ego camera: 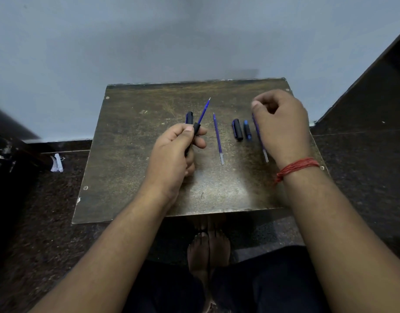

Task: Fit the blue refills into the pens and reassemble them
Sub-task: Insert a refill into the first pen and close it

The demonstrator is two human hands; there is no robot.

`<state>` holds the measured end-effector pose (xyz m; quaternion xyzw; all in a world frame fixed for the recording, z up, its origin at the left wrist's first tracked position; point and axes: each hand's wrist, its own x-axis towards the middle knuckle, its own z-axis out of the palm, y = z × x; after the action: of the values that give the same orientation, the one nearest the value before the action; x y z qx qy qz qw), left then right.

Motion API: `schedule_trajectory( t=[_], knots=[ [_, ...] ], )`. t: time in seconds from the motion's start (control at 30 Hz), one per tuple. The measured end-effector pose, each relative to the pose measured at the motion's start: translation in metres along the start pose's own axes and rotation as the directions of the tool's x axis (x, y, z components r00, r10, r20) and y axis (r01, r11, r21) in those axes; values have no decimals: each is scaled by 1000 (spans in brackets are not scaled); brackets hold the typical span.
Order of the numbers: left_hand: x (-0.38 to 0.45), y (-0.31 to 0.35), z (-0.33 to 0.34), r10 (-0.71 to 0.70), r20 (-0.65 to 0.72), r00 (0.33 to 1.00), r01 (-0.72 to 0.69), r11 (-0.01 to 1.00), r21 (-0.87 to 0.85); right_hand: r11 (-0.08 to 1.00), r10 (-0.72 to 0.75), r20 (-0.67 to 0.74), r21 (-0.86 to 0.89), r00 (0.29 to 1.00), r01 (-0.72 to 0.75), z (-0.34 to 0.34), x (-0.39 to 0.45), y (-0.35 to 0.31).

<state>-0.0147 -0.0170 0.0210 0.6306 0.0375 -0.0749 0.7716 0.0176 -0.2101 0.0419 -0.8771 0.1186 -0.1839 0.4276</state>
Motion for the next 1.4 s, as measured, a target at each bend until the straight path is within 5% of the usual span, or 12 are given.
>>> schedule_trajectory(
  t=[0.23, 0.57, 0.67, 0.77, 0.97, 1.13, 1.4],
  knots=[
    [2, -2, -2, 16, -21, 1000, -16, 1000, 8, 878, 26, 114, -477, 993, 31, 2, -1, 7],
    [1, -2, -1, 17, -29, 999, -16, 999, 29, 818, 41, 152, -572, 988, 54, 14, -4, 4],
    [1, -2, 0, 12, -35, 999, -11, 999, 36, 929, 45, 112, -371, 993, 0, 11, -1, 0],
    [1, -2, 1, 4, -34, 999, -3, 999, 46, 994, 95, 130, 36, 987, -100, 14, -7, -10],
    [0, -4, 1, -9, -13, 1000, 10, 996, 94, 804, 187, 175, 538, 967, -253, 26, -15, -22],
    [0, -7, 3, -4, 22, 1000, 1, 992, 126, 695, 276, 156, 649, 949, -309, 21, -11, -17],
    [0, -10, 4, 23, 52, 998, -34, 976, 213, 710, 211, 177, 648, 961, -275, 23, -11, -17]
  ],
)
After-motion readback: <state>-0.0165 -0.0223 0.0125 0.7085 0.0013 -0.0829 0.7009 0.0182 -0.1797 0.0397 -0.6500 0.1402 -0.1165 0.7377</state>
